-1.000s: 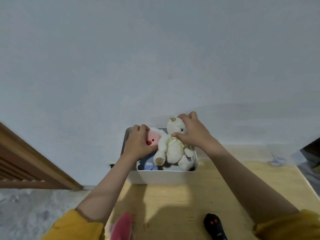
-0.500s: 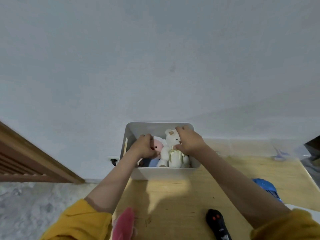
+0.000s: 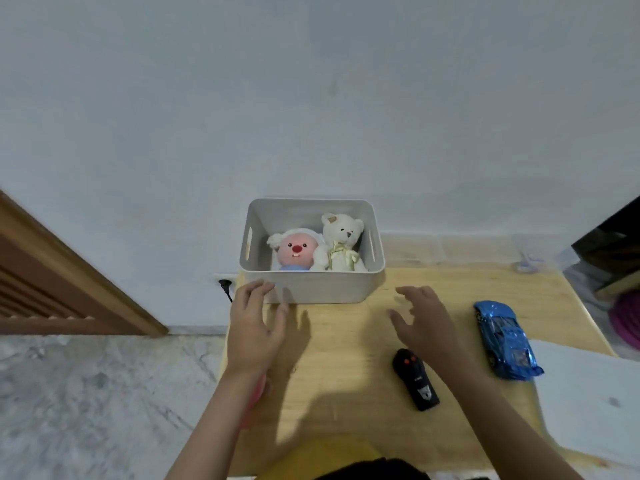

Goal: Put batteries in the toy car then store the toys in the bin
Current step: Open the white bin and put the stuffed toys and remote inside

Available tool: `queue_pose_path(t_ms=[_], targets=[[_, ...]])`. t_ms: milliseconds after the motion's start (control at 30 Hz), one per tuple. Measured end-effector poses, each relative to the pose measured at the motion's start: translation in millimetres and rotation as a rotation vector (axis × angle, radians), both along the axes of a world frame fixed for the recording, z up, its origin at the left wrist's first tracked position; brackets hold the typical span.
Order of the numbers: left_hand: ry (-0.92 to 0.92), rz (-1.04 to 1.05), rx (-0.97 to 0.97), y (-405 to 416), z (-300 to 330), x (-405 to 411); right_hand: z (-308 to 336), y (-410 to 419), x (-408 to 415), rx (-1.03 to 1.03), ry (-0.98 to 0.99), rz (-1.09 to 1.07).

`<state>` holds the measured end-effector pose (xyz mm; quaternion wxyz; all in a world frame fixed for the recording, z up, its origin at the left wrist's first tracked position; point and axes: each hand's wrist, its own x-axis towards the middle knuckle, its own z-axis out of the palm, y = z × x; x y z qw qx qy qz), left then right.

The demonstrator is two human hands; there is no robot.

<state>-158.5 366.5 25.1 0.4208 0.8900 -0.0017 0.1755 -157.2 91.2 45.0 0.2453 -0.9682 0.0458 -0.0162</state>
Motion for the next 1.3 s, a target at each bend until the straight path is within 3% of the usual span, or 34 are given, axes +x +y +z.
queue_pose_path(t_ms=[133,200,267,433,567,833,967,1200,1300], targets=[[0.535,0.151,0.142,17.1,-25.7,-27.3,-36.7,-8.9,-34.6,-0.174,0.413,0.023],[0.81,0.151,0.274,23.2,-31.9,-36.1,-50.2,-9.6,-47.4,-0.194,0.514,-0.002],[0.908,0.117,0.297,26.2,-34.2,-42.8,-59.9,-8.4,-57.0,-0.211,0.512,-0.019],[0.775,0.127,0.224,22.5,-36.5,-53.9,-69.7,-7.0,-69.5,-0.169,0.392,-0.091],[0.618,0.114,0.051,18.3,-33.1,-59.2,-68.4,-10.4,-82.4,-0.056,0.285,-0.137],[0.18,0.097,-0.319,-7.4,25.3,-41.2,-17.8,-6.7,-64.3,0.209,-0.25,-0.143],[0.06,0.109,-0.307,-12.7,58.7,-9.9,20.0,8.6,-33.9,0.227,-0.398,0.035],[-0.03,0.156,-0.148,-10.9,98.4,53.6,63.0,38.2,26.5,0.337,-0.378,0.113],[0.03,0.173,-0.076,-5.8,96.0,87.3,69.4,46.8,53.9,0.288,-0.319,0.177]])
